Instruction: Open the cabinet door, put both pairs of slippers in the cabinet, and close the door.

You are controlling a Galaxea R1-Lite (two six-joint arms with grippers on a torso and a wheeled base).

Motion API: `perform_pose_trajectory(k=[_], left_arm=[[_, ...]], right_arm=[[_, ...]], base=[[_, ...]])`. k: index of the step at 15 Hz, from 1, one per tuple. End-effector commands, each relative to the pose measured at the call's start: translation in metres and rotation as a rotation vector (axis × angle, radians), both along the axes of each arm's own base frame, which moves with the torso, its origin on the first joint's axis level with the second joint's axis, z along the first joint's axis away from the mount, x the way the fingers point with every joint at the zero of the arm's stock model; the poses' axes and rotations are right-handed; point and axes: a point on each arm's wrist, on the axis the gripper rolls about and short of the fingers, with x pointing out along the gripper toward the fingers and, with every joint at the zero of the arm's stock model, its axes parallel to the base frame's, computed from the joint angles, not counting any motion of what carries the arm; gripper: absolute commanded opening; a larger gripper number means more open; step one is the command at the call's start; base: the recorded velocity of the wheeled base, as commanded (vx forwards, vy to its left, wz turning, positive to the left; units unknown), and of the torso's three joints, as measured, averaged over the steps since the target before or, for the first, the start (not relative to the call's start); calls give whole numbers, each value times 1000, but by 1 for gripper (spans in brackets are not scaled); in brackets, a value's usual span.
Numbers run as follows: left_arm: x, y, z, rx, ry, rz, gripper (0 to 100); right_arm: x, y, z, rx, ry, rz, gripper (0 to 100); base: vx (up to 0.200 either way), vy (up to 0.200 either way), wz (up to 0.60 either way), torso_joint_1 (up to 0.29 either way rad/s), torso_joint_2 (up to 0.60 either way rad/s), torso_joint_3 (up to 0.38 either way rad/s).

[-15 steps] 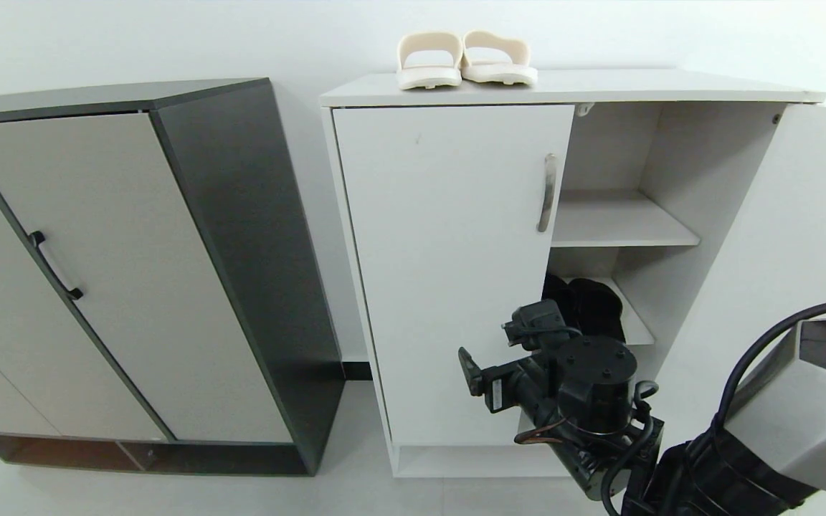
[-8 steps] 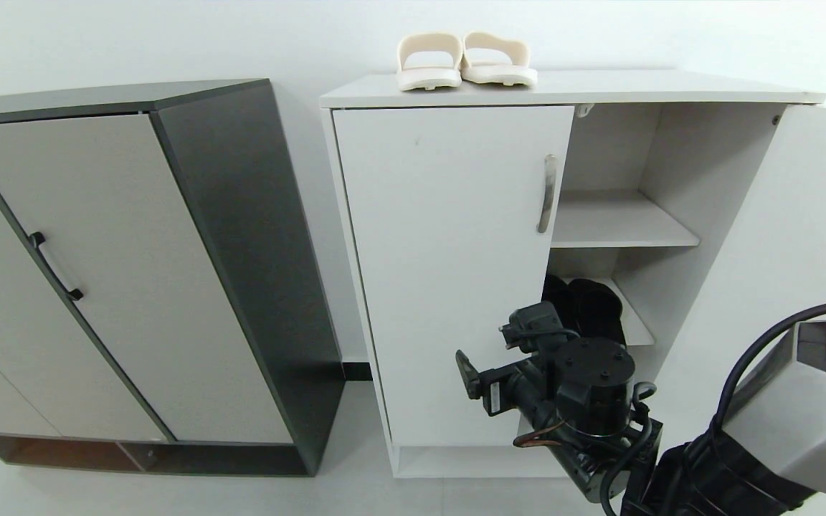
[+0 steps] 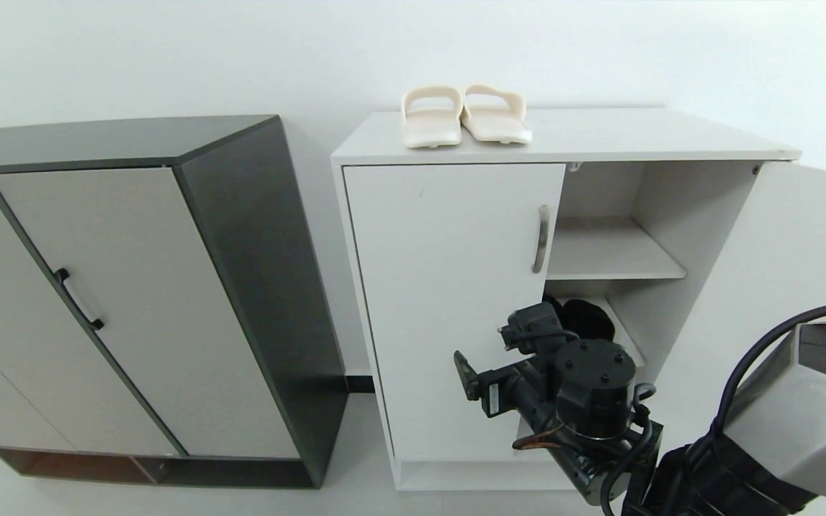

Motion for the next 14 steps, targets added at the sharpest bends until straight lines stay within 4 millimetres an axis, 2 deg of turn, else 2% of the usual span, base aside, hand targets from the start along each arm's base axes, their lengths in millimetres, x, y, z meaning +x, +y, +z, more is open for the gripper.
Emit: perform_pose_trajectory(k=[1,7,14], left_arm=[[0,0,0,3,-1,-1,0],[0,0,0,6,0,-1,0],[0,0,0,6,-1,-1,0]], right_arm=[[0,0,0,2,-2,-1,100],[-1,-3,0,-5,1,-4,100],[-2,-4,-2,-19,2,-4,100]], base=[[0,0,0,119,-471,-354],[0,0,0,134,-469,-331],[0,0,0,189,-495,-311]])
